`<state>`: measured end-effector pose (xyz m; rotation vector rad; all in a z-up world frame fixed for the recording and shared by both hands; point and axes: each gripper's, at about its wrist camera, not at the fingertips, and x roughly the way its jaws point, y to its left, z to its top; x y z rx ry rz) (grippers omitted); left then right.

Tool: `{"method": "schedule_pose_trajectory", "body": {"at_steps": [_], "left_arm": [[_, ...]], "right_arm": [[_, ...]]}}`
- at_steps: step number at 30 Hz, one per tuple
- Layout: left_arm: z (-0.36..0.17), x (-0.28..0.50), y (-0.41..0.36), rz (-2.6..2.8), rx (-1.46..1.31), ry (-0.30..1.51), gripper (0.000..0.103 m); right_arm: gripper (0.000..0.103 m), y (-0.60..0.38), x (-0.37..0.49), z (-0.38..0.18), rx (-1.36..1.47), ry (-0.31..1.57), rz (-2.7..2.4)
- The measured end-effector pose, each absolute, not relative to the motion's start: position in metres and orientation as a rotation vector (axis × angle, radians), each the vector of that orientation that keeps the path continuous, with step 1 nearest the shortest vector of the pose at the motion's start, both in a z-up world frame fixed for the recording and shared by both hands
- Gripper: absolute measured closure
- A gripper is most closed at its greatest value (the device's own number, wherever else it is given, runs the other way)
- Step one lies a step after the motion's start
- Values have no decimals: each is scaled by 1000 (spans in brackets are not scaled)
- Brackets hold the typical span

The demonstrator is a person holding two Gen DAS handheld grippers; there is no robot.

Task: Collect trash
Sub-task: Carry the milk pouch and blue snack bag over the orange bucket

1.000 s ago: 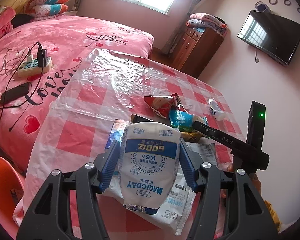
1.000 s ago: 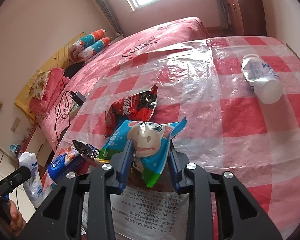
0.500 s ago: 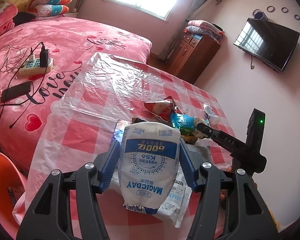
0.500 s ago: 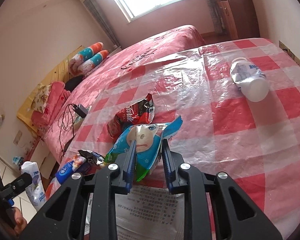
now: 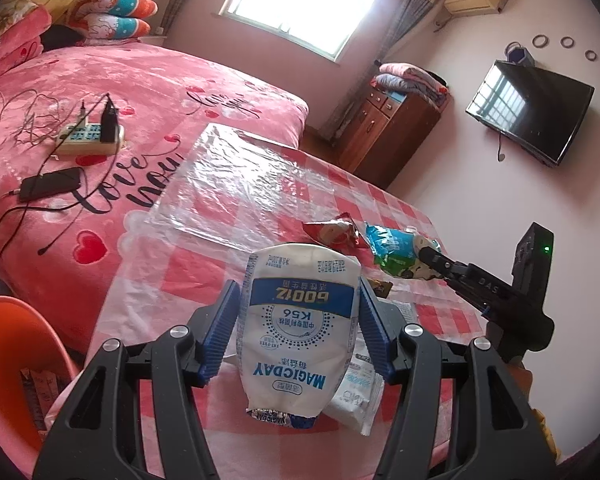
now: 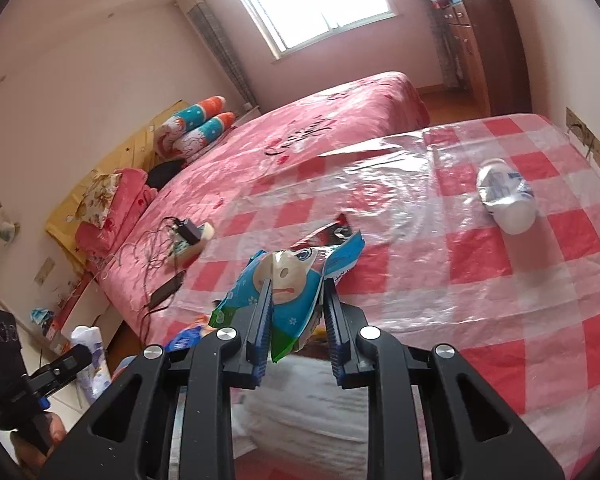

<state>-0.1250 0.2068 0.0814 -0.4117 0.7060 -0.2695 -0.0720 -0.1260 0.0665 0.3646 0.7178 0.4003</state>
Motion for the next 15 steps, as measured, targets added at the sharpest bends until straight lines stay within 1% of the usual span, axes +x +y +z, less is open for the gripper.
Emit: {"method": "schedule_pose_trajectory", "body": {"at_steps": [8,15], "left_arm": [[81,-147,247,-196,-443,681,44],[73,-176,301,-69,-486,679,44]], "right_arm": [[77,-75,-87,84,331,744,527],[77,10,-106,93,245,790,709]]}}
